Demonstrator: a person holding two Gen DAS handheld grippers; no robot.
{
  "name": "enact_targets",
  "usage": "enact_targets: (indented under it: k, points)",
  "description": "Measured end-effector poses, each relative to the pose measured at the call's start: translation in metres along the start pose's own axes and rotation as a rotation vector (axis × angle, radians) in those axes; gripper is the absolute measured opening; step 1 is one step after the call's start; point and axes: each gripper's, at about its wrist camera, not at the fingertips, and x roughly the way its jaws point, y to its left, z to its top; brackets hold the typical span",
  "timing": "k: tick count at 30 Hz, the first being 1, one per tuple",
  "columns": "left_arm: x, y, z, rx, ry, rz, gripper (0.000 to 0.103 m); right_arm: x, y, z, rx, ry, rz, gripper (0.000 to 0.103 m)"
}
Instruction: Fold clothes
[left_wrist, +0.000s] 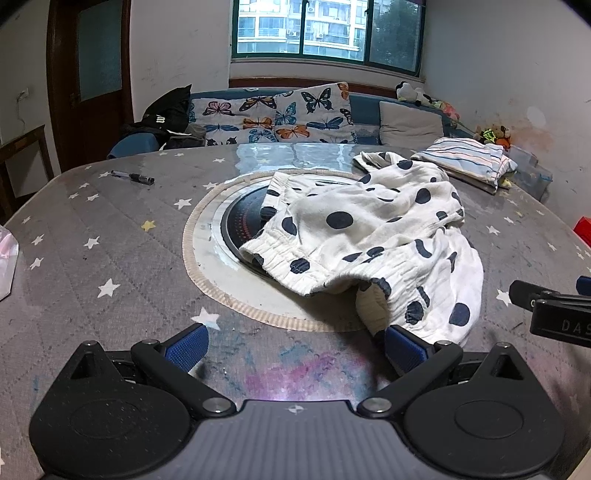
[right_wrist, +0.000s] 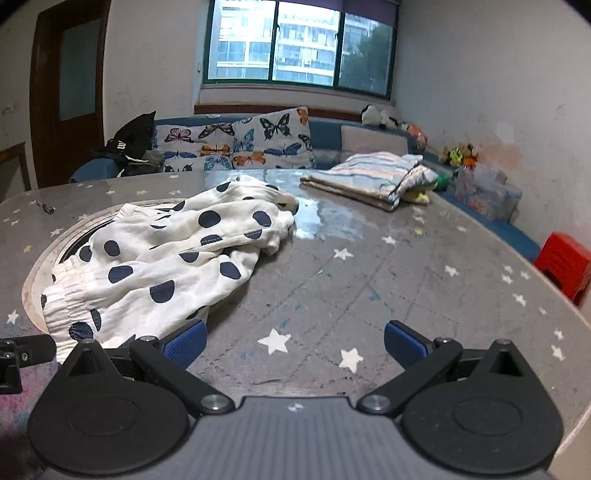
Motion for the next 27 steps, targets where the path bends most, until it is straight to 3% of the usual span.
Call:
enact_targets:
  k: [11, 27]
  points:
    - [0.002, -0.006, 0.008, 0.011, -0.004, -0.014, 0.103, 0.01, 0.005, 0.003, -0.009, 0.05, 0.078, 0.103]
    - [0.01, -0.009, 0.011, 0.01, 0.023, -0.009, 0.103, 0.02, 0.007, 0.004, -0.016, 0.088, 0.11, 0.103]
